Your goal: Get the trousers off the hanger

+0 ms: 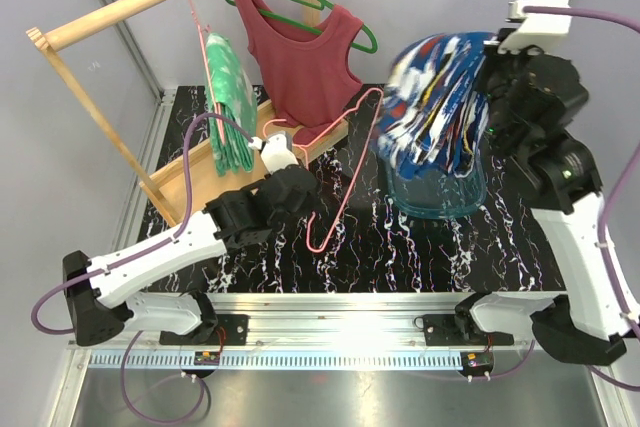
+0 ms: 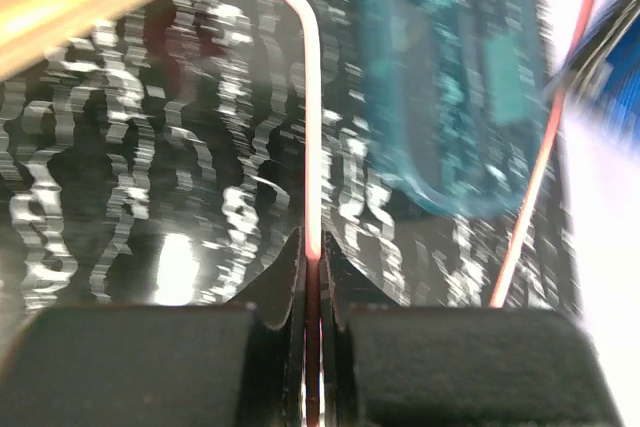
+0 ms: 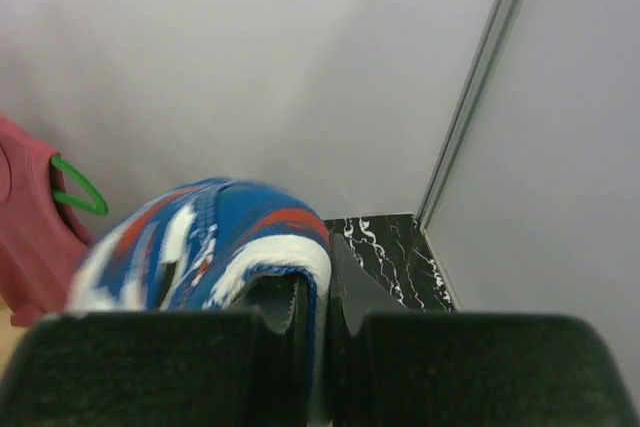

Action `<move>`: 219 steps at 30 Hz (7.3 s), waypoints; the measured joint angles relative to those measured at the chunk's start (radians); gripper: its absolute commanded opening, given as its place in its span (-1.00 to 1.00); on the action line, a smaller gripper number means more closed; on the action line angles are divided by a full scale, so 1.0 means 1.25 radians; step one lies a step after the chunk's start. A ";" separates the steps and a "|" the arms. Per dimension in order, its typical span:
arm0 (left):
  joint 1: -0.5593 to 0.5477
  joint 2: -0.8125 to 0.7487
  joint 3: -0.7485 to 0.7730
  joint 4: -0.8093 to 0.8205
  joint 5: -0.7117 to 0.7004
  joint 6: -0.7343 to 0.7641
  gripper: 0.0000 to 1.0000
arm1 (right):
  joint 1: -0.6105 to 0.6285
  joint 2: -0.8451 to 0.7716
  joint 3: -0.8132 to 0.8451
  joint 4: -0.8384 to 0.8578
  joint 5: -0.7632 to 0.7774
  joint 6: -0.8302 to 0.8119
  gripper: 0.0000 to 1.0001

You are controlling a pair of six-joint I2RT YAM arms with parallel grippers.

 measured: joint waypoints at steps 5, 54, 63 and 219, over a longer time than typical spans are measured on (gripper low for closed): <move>0.031 0.004 0.001 -0.028 0.002 0.005 -1.00 | -0.009 -0.063 -0.002 0.000 0.031 0.002 -1.00; -0.137 -0.287 -0.084 -0.173 -0.018 0.083 -1.00 | -0.071 0.286 -0.485 0.341 0.328 -0.177 -1.00; -0.137 -0.311 -0.084 -0.184 -0.022 0.082 -1.00 | -0.064 0.505 -0.287 0.166 0.304 -0.022 -1.00; 0.510 -0.017 0.347 -0.220 -0.351 0.712 0.39 | -0.273 0.355 -0.244 -0.101 -0.507 0.368 0.99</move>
